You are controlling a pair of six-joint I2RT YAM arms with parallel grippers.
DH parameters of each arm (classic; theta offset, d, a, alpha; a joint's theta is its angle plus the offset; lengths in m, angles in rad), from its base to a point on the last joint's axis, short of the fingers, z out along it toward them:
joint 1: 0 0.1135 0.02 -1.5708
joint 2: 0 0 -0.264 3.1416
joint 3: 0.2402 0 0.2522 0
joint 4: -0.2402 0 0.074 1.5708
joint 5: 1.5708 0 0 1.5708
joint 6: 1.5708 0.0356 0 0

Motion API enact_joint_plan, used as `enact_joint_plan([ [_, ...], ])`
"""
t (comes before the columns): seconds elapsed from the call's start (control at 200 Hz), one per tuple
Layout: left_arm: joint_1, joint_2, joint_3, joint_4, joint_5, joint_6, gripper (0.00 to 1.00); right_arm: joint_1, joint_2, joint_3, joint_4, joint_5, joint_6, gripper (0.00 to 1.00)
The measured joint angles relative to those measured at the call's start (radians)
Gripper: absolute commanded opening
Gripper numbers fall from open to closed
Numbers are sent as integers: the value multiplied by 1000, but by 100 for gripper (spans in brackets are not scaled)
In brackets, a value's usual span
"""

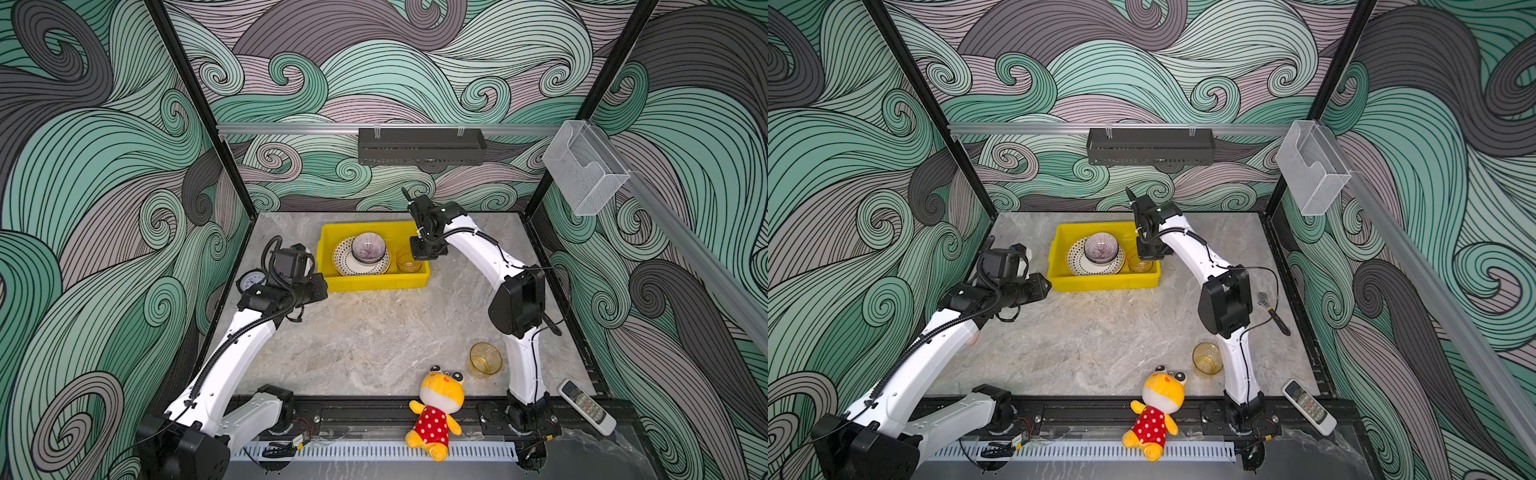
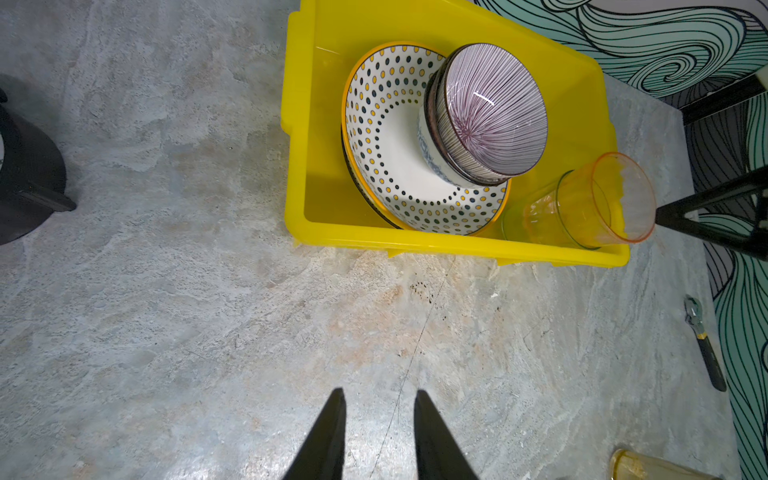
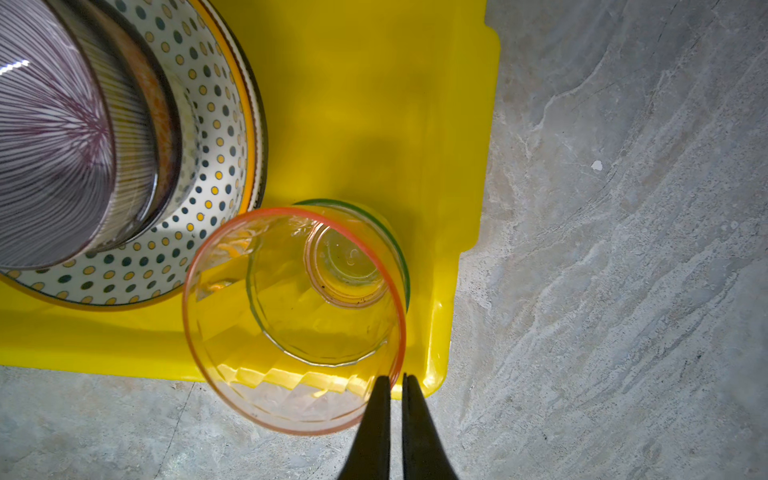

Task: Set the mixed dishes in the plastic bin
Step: 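Open the right gripper, releasing the pink glass, and raise it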

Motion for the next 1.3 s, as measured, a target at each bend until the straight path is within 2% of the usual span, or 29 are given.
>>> enact_joint_plan([
  [0.576, 0, -27, -1, -10, -9, 0, 32, 0, -16, -14, 1, 3, 1, 9],
  [0.896, 0, -37, -1, -13, -6, 0, 32, 2, -143, -79, 31, -8, 8, 10],
  [1.301, 0, -62, -4, -31, 0, 0, 32, 4, -301, -265, 102, -23, 36, 14],
])
